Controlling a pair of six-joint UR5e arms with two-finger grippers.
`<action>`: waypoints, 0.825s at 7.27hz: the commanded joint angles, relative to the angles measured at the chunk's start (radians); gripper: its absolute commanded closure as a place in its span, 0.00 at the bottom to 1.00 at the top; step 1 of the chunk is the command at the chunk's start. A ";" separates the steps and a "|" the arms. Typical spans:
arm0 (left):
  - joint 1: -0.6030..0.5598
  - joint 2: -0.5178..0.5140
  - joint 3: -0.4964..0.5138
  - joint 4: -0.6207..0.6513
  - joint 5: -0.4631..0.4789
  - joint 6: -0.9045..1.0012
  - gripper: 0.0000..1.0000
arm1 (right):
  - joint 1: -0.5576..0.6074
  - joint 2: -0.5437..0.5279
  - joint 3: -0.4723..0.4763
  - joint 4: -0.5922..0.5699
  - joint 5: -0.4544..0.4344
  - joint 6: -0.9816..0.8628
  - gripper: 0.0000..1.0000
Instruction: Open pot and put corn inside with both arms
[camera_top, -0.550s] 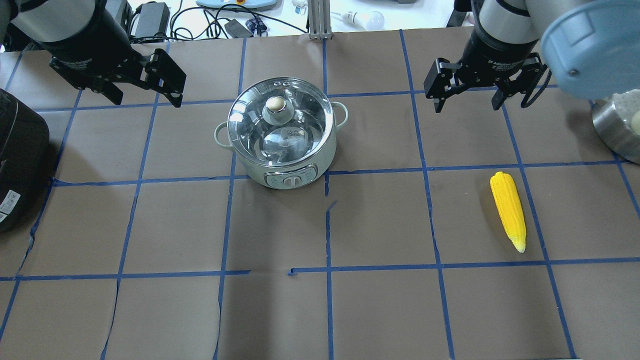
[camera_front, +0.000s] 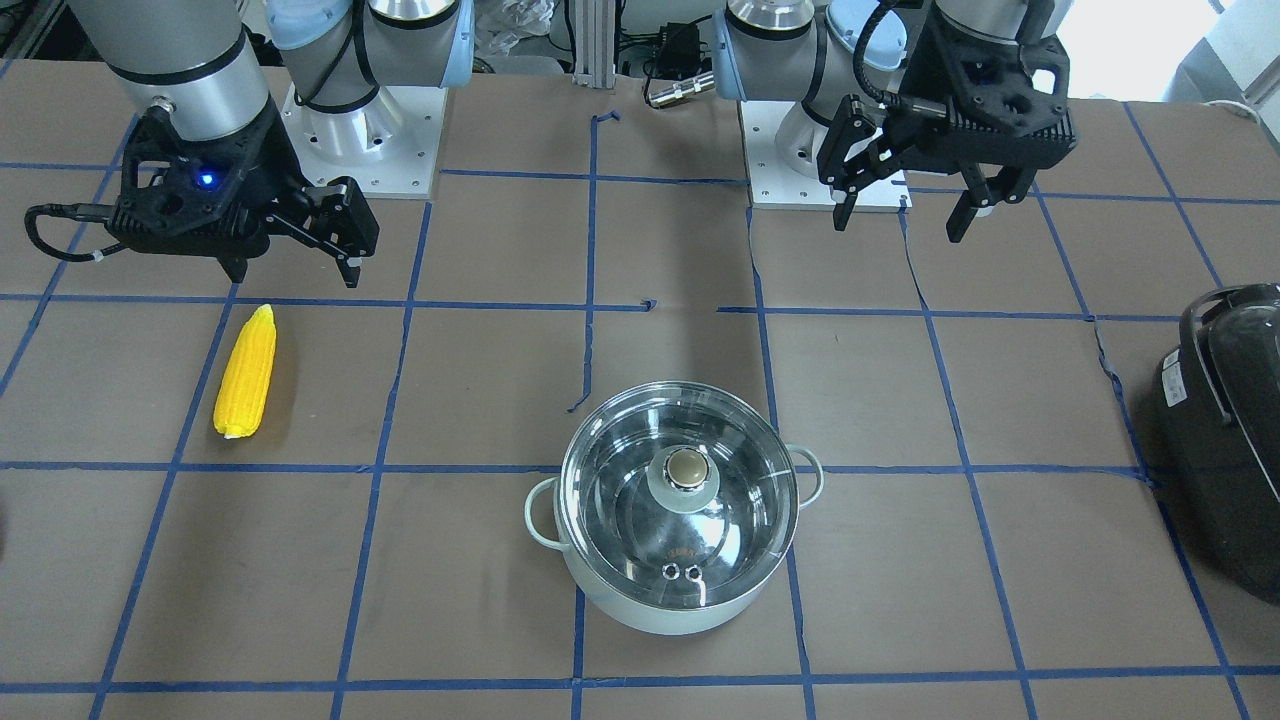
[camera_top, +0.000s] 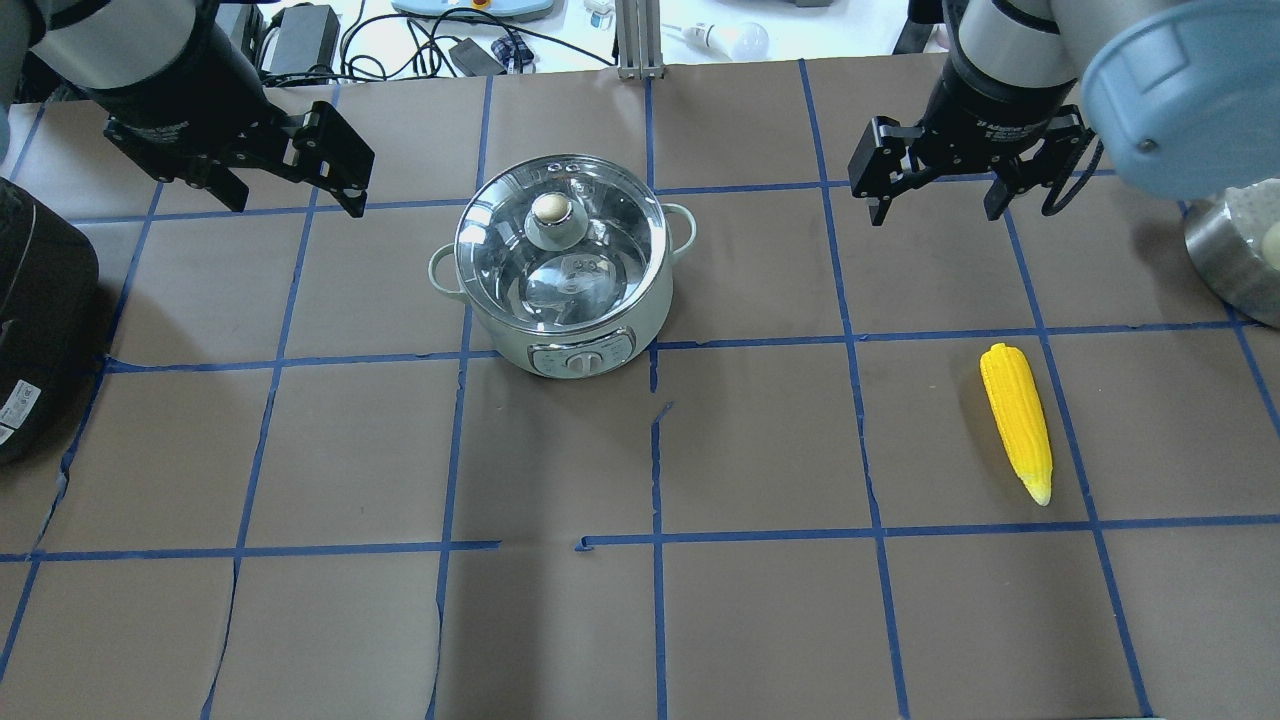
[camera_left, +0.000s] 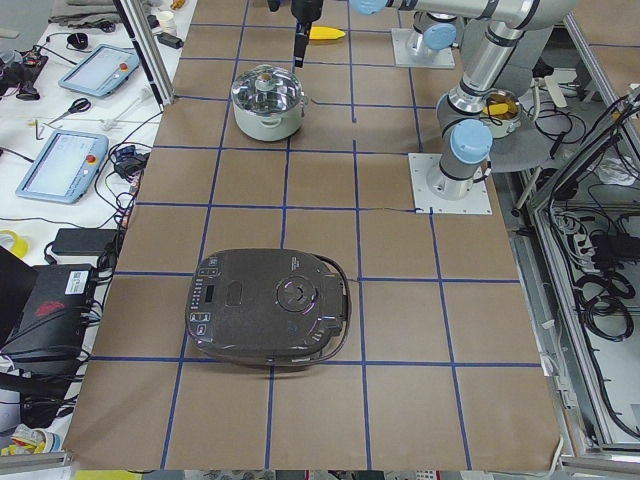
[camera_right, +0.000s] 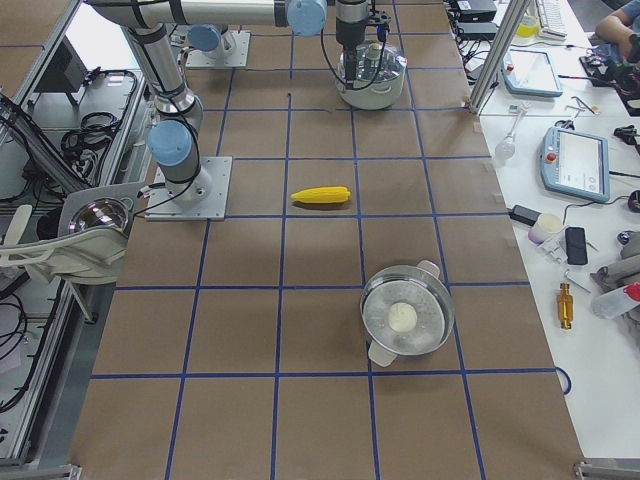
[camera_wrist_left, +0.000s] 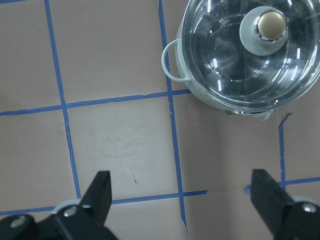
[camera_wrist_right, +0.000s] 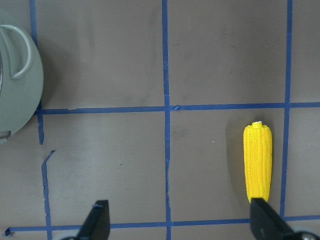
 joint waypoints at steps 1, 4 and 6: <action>0.000 0.011 -0.001 -0.009 0.012 -0.009 0.00 | -0.001 0.000 0.000 -0.001 0.000 -0.002 0.00; 0.000 0.008 -0.002 -0.009 0.008 -0.009 0.00 | -0.008 0.002 0.000 -0.006 0.000 -0.002 0.00; 0.000 0.007 -0.002 -0.010 0.000 -0.011 0.00 | -0.008 0.003 0.002 0.000 -0.002 0.000 0.00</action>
